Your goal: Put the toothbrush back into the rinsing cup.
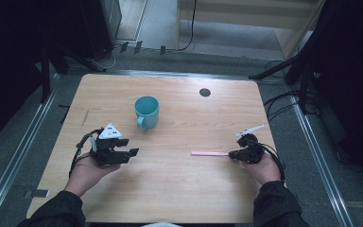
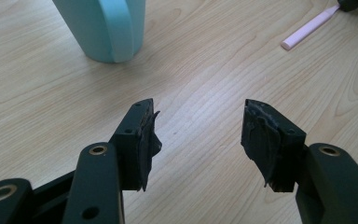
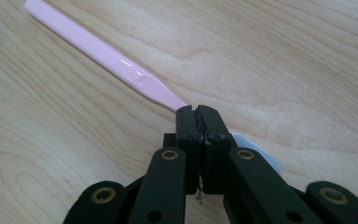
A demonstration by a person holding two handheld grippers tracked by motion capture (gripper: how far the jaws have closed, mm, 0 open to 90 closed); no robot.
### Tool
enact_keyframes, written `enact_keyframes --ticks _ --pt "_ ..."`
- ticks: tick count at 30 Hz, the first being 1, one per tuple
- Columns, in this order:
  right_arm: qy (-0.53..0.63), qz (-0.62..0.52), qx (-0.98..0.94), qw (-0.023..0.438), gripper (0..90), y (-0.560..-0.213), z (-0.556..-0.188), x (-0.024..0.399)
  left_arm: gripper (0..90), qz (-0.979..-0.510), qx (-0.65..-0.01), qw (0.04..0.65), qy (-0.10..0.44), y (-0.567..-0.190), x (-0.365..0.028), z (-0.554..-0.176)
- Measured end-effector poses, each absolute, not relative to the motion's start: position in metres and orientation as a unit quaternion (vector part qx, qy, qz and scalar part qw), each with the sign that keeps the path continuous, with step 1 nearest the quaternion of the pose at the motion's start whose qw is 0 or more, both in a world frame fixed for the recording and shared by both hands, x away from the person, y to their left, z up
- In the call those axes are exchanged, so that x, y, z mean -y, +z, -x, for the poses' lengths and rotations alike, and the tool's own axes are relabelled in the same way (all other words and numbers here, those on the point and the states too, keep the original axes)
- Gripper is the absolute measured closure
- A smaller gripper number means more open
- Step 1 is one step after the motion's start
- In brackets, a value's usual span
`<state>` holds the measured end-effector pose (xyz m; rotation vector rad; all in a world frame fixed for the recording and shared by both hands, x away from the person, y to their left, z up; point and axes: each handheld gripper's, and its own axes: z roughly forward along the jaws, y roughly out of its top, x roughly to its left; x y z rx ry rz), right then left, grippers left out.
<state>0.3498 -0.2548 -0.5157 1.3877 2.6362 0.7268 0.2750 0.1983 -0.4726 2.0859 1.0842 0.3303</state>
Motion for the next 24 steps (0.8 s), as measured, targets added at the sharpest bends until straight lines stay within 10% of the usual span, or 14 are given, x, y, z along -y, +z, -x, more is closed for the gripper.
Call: enact_keyframes --ticks 24 --pt "0.240 -0.472 -0.846 0.055 87.9 -0.516 -0.379 0.253 44.5 -0.820 -0.422 0.367 0.119 -0.475 -0.196 -0.276"
